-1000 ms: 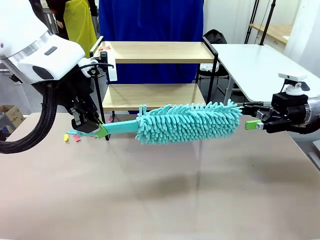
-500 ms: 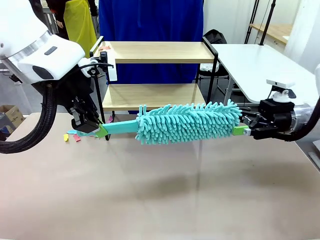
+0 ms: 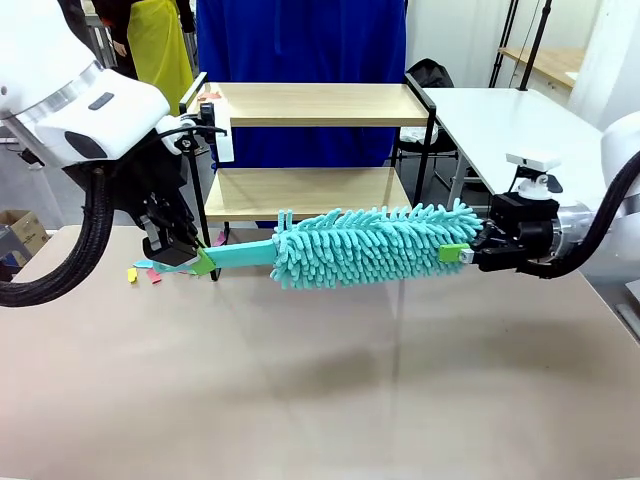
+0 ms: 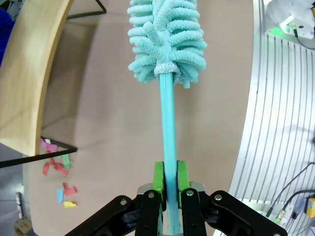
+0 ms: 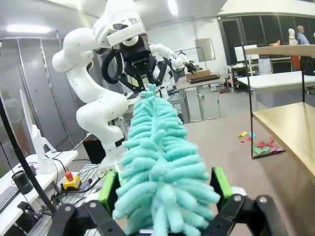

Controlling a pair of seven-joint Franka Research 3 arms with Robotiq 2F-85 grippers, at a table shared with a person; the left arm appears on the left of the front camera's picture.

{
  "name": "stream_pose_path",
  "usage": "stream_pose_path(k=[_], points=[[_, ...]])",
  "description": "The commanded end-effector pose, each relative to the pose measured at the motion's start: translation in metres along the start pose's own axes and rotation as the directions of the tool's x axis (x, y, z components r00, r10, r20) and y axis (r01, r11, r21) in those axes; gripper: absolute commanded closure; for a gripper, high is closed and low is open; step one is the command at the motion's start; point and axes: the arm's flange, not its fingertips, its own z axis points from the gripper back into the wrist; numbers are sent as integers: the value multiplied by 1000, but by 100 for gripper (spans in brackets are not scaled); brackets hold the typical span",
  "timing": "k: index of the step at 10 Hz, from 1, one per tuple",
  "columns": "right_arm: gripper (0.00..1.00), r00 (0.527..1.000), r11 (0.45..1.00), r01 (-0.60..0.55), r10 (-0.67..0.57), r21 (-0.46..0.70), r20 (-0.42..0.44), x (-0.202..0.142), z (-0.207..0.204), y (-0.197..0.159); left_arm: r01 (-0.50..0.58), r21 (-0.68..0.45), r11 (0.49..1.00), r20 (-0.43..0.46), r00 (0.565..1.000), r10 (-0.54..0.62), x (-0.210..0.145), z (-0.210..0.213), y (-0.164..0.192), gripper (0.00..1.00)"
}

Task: Clean the shelf.
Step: Hand the Duster back to the human.

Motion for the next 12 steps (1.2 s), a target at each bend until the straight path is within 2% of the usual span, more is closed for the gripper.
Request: stream_pose_path(k=[1, 2, 4, 5, 6, 7, 10, 11, 12], points=[[59, 1000, 1000, 22, -22, 3, -17, 2, -2, -7, -14, 12, 1000, -7, 1000, 14, -1, 3, -2, 87], [100, 999, 999, 27, -26, 18, -29, 2, -1, -6, -14, 12, 1000, -7, 1000, 14, -1, 3, -2, 87], [100, 998, 998, 34, -31, 52, -59, 2, 2, -5, -14, 12, 1000, -7, 1000, 14, -1, 3, -2, 87], [87, 997, 997, 38, -33, 64, -70, 2, 1, -5, -14, 12, 1000, -7, 1000, 14, -1, 3, -2, 87], [96, 997, 996, 41, -35, 76, -72, 2, 1, -5, -14, 12, 1000, -7, 1000, 14, -1, 3, -2, 87], [100, 997, 996, 40, -34, 86, -73, 2, 2, -5, -14, 12, 1000, -7, 1000, 14, -1, 3, -2, 87], [100, 996, 994, 30, -20, 104, -87, 0, 2, -4, -14, 12, 1000, -7, 1000, 14, -1, 3, -2, 87], [100, 998, 989, 20, -11, 143, -68, 0, 3, -5, -14, 12, 1000, -7, 1000, 14, -1, 3, -2, 87], [100, 999, 991, -45, 47, 129, -15, 0, 2, -8, -14, 12, 1000, -7, 1000, 14, -1, 3, -2, 87]])
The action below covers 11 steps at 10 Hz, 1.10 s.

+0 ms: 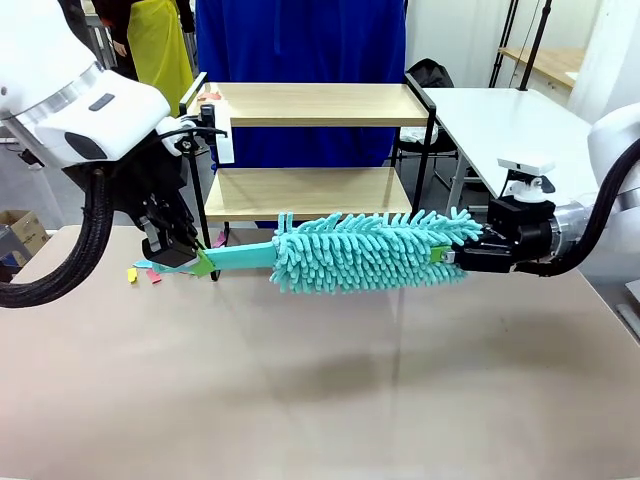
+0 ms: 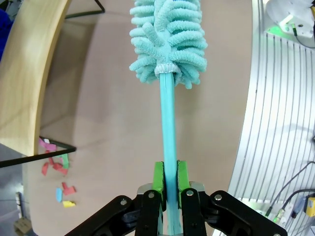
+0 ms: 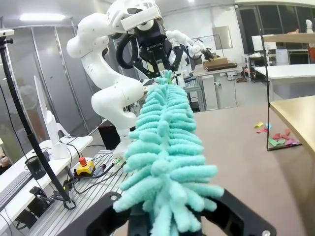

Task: Clean the shelf.
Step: Hand the Duster back to the human.

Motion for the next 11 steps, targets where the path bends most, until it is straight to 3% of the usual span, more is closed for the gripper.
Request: stream_pose_path(k=[1, 2, 3, 4, 5, 9, 11], points=[[100, 1000, 1000, 13, -14, -9, -9, -1, 0, 2, 0, 0, 1000, -1, 1000, 0, 0, 0, 0, 30], [100, 1000, 1000, 13, -14, -9, -9, -1, 0, 2, -11, -3, 1000, -6, 1000, 11, 1, -1, -1, 30], [100, 1000, 1000, 13, -14, -9, -9, -1, 0, 2, 2, -57, 998, 73, 997, 2, -3, 6, 0, 0], [100, 1000, 1000, 13, -14, -9, -9, -1, 0, 2, 24, -130, 991, 213, 977, 4, -13, 15, 3, 25], [100, 1000, 1000, 13, -14, -9, -9, -1, 0, 2, 26, -148, 989, 314, 949, 22, -29, 30, 6, 0], [100, 1000, 1000, 13, -14, -9, -9, -1, 0, 2, 16, -84, 996, 503, 864, 28, -152, 91, 22, 0], [100, 1000, 1000, 13, -14, -9, -9, -1, 0, 2, 4, -80, 997, 528, 849, 39, -201, 93, 28, 0]])
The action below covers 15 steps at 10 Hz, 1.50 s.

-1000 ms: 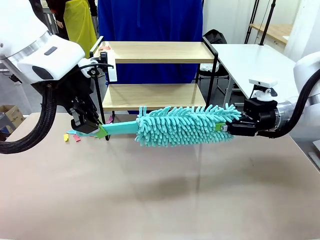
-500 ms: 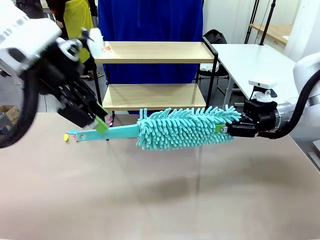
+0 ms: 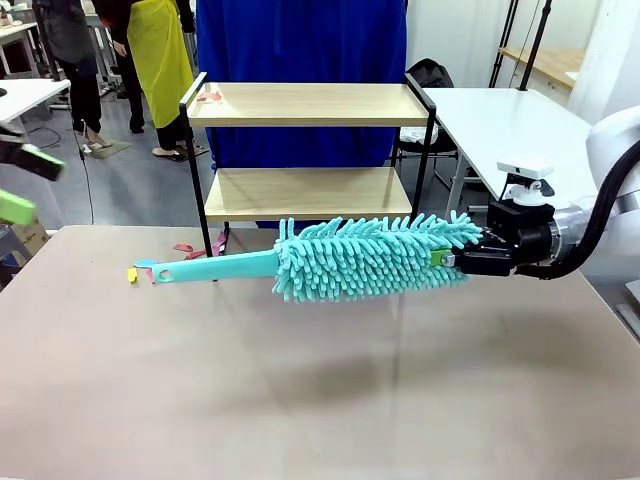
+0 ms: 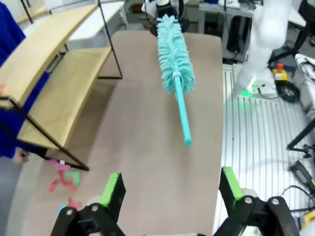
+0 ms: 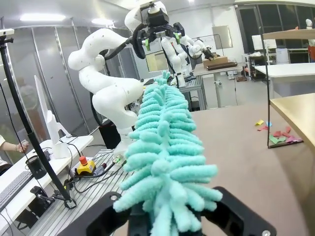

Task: Clean the shelf.
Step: Hand the Duster back to the human.

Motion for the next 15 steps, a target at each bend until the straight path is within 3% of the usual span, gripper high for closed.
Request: stream_pose_path(k=[1, 2, 3, 4, 6, 8, 9, 11, 12, 14, 15], points=[[100, 1000, 1000, 2, -2, -6, -3, 4, -1, 1, 1, -18, 1000, 10, 1000, 0, -40, -5, -2, 0], [100, 1000, 1000, 2, -2, -6, -3, 4, -1, 1, 19, -64, 998, 28, 999, -18, -41, -7, -2, 0], [83, 1000, 1000, 0, 0, 0, 0, 0, 0, 0, -8, -1, 1000, 17, 1000, 9, -20, 13, 6, 0], [83, 1000, 1000, -16, 16, -5, -1, 20, 1, 4, -8, -1, 1000, 17, 1000, 9, -20, 13, 6, 0], [83, 989, 989, -147, 148, -29, 26, 95, -2, 32, -8, -1, 1000, 17, 1000, 9, -20, 13, 6, 0], [83, 955, 945, -280, 293, -168, 56, 164, 14, 60, -8, -1, 1000, 17, 1000, 9, -20, 13, 6, 0], [83, 935, 925, -299, 333, -234, 121, 188, 24, 78, -8, -1, 1000, 17, 1000, 9, -20, 13, 6, 0], [83, 880, 722, -307, 464, -621, 104, 210, 57, 109, -8, -1, 1000, 17, 1000, 9, -20, 13, 6, 0], [83, 868, 612, -278, 491, -741, 80, 208, 71, 120, -8, -1, 1000, 17, 1000, 9, -20, 13, 6, 0], [83, 868, 443, -138, 485, -886, 107, 196, 101, 142, -8, -1, 1000, 17, 1000, 9, -20, 13, 6, 0], [83, 873, 325, -58, 475, -944, 110, 188, 117, 152, -8, -1, 1000, 17, 1000, 9, -20, 13, 6, 0]])
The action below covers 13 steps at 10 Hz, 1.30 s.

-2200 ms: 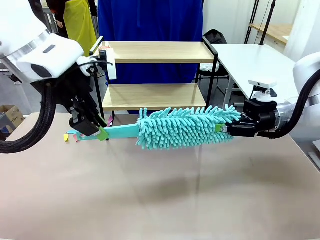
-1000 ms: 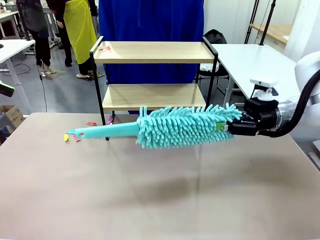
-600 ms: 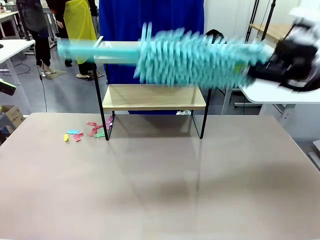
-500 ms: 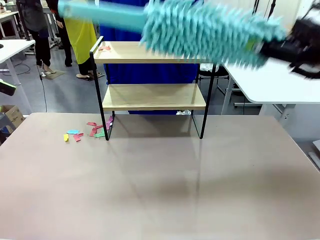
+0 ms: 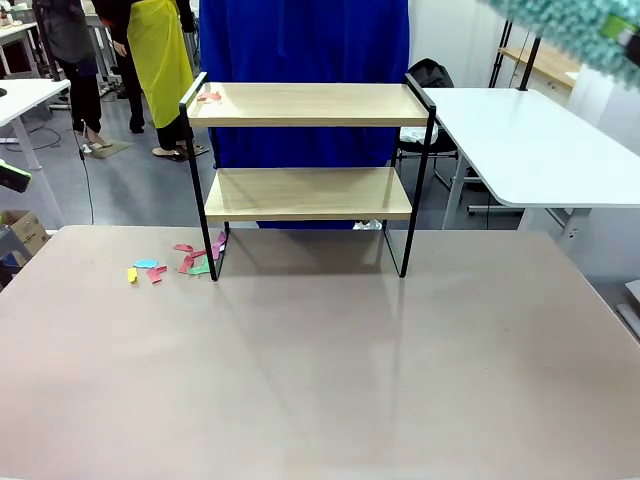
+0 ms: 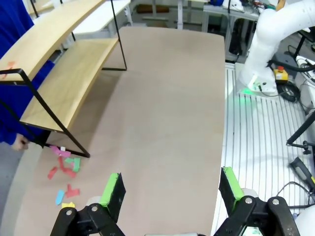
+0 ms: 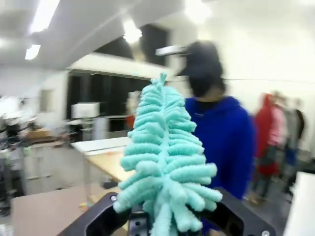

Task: Clean the shelf.
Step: Hand the Duster back to the human.

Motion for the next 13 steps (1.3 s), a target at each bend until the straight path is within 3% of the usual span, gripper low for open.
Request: stream_pose_path(k=[1, 4, 6, 10, 12, 13], points=[[83, 1000, 975, 18, -12, -223, 29, -1, 11, 9, 22, -11, 1000, 22, 1000, -22, 2, 0, 3, 0], [83, 996, 936, 59, -80, -347, -46, -25, 35, -10, 22, -11, 1000, 22, 1000, -22, 2, 0, 3, 0], [83, 975, 907, 106, -175, -407, -135, -65, 45, -19, 22, -11, 1000, 22, 1000, -22, 2, 0, 3, 0], [83, 920, 869, 199, -324, -453, -218, -139, 67, -24, 22, -11, 1000, 22, 1000, -22, 2, 0, 3, 0], [83, 930, 902, 235, -318, -363, -187, -145, 65, -26, 22, -11, 1000, 22, 1000, -22, 2, 0, 3, 0], [83, 915, 869, 202, -332, -452, -230, -138, 45, -58, 22, -11, 1000, 22, 1000, -22, 2, 0, 3, 0]])
